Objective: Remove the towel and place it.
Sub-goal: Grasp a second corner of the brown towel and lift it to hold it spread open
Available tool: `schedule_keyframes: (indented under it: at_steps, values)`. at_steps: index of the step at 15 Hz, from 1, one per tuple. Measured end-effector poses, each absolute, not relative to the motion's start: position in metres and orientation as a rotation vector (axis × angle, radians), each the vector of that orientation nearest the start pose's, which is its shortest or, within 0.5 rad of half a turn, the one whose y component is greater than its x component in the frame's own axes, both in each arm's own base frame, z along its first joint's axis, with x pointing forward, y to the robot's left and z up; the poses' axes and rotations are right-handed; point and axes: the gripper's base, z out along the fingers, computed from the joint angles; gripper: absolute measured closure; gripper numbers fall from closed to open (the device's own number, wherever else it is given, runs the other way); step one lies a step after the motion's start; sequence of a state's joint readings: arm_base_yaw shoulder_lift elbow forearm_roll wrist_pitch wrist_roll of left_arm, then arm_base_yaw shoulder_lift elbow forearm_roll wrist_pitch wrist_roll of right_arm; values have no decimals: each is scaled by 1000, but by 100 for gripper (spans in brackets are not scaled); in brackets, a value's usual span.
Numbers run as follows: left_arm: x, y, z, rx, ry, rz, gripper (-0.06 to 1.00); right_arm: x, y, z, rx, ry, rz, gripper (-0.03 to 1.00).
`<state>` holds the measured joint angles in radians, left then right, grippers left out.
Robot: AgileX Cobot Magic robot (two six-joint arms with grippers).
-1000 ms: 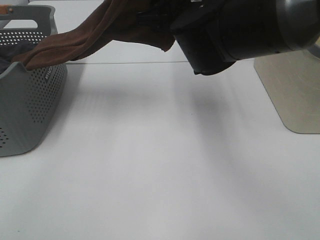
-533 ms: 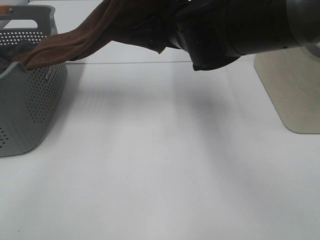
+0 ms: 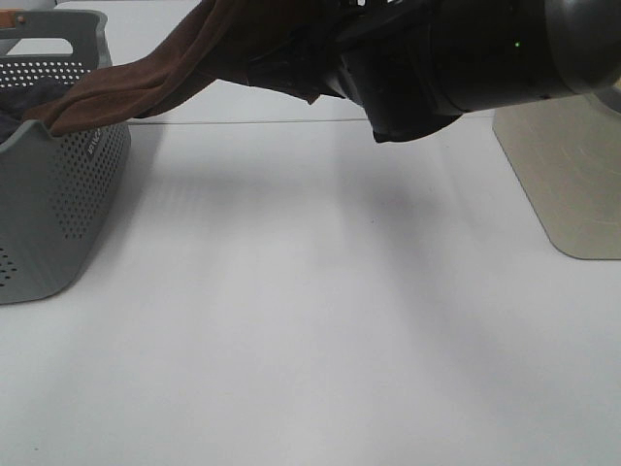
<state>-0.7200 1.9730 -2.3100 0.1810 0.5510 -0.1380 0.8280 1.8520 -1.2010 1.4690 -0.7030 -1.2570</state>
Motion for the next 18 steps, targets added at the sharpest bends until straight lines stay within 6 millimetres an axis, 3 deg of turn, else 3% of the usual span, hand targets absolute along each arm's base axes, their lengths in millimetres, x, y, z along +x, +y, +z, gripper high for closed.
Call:
schedule_keyframes:
  at_steps: [3,4,9,14,18]
  values:
    - [348,-294,480,548,1619,-446,94,314,258,235,-227,1927,-23,77]
    - [348,-294,480,548,1619,-446,94,313,262,234,-294,1938,-5,96]
    - [350,-292,480,495,1629,-453,94,310,261,237,-491,1927,-116,97]
    - [363,-298,465,399,1660,-470,94,292,245,269,-669,1921,-197,97]
    - [366,-299,465,371,1642,-514,94,284,232,275,-627,1927,-233,97]
